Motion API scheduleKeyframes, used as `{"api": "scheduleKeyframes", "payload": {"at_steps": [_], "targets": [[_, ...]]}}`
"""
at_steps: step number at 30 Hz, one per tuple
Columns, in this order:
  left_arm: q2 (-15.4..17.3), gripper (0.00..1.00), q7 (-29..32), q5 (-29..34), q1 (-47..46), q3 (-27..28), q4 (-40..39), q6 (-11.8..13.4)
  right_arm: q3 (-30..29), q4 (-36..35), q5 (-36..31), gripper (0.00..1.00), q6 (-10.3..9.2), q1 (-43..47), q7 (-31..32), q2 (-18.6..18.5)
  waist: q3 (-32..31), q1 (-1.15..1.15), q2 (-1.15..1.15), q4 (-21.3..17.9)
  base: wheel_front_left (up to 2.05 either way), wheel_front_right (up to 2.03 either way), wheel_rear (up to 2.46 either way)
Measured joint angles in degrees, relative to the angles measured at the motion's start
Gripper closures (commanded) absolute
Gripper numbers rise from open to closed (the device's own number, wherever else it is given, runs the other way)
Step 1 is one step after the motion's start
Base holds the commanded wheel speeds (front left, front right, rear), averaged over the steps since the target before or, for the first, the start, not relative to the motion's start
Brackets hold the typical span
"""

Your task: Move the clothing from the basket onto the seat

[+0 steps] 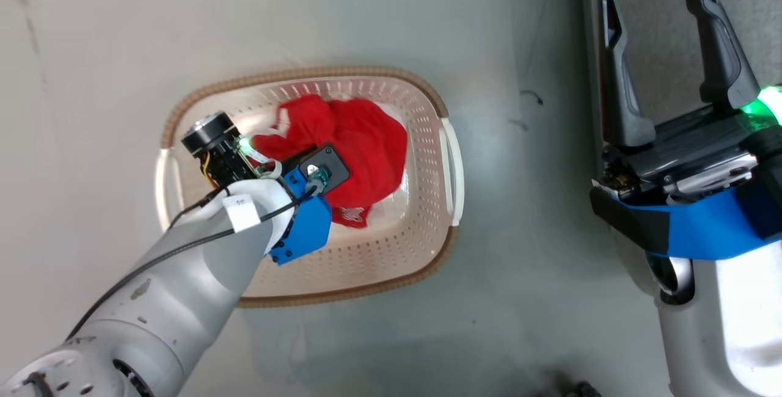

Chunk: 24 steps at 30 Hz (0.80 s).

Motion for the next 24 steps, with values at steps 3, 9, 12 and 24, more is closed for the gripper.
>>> {"api": "scheduleKeyframes", "payload": {"at_steps": [3, 9, 12, 24], "targets": [[-0.5, 1.0, -2.0, -2.3, 0.9, 0.1, 0.3, 0.0, -0.4, 0.8, 0.3, 0.0, 0.01, 0.8, 0.0, 0.0, -2.6, 0.0, 0.0, 0.6, 0.0, 0.0, 0.0], [-1.7, 1.0, -5.7, -6.0, 2.7, 0.8, 1.0, 0.0, -1.5, 2.4, 0.9, 0.0, 0.0, 3.0, 0.0, -0.3, -8.1, 0.0, 0.0, 1.8, 0.0, 0.0, 0.0], [-1.9, 1.0, -7.0, -7.7, 3.8, 1.9, 1.1, 0.0, -1.9, 3.1, 1.0, 0.0, 0.0, 4.4, 0.0, -0.4, -10.8, 0.0, 0.0, 2.3, 0.0, 0.0, 0.0], [-0.3, 1.0, -8.0, -10.2, 8.0, 9.1, -9.1, 1.2, -4.7, 5.6, 1.7, 0.0, 0.0, 10.6, 0.0, -0.6, -22.0, -0.01, 0.0, 4.4, 0.0, 0.0, 0.0]]}}
